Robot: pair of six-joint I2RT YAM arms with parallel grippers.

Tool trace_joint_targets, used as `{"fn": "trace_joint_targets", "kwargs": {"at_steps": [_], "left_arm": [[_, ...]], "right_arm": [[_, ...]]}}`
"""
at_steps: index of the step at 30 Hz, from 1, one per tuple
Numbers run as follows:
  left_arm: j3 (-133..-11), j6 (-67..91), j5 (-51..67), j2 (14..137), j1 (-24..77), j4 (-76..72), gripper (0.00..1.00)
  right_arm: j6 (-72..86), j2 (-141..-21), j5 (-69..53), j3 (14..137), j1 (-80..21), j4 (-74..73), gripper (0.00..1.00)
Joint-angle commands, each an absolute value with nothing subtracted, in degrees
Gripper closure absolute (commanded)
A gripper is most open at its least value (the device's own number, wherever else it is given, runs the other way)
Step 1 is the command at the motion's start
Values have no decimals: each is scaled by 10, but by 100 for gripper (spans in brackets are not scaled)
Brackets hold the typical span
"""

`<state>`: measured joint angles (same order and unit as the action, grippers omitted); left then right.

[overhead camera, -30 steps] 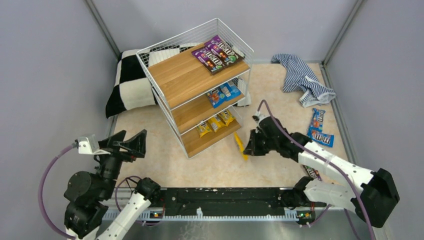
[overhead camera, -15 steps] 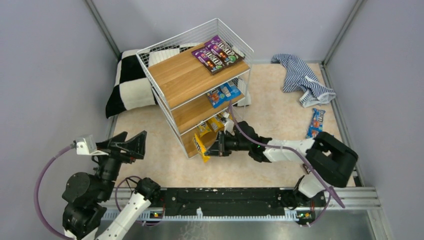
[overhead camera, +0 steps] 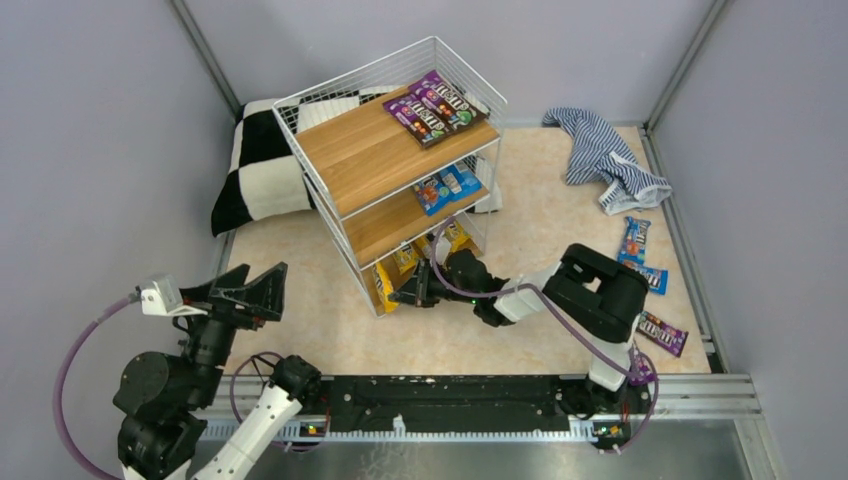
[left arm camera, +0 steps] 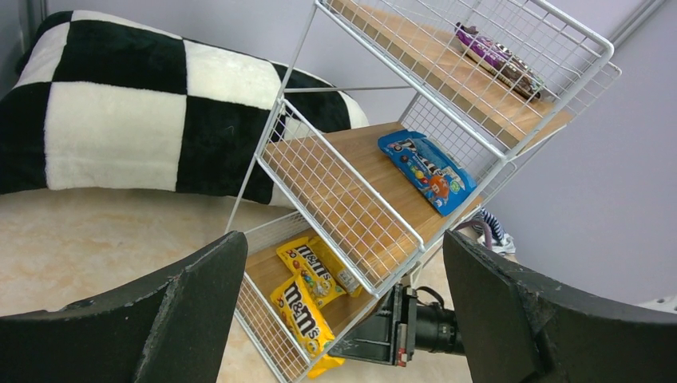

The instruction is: Place and organize the candy bags onto the shelf

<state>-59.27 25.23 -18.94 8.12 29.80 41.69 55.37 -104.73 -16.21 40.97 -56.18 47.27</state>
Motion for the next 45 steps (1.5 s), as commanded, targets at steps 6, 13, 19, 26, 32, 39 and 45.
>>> {"fn": "trace_joint_targets", "kwargs": {"at_steps": [6,13,19,26,32,39,45], "left_arm": [[-607,256,-179,88,301,416,2],[-612,253,-176,91,301,415,2],[-617,248,-179,91,301,420,2],[-602,251,-174,88,301,416,2],[-601,251,-175,86,301,419,2],[-599,249,-178,85,301,419,2],[-599,245,-178,85,301,417,2]], "right_arm": [[549,-1115,-117,472,-568,539,100],[540,-1143,-100,504,-566,503,95],[532,-1121,-60,504,-565,452,70],[541,-1100,-39,477,-565,466,61],[563,-1092,-20,444,-570,501,64],[565,-1094,4,429,-584,518,81],[547,-1096,42,432,-584,515,95]]}}
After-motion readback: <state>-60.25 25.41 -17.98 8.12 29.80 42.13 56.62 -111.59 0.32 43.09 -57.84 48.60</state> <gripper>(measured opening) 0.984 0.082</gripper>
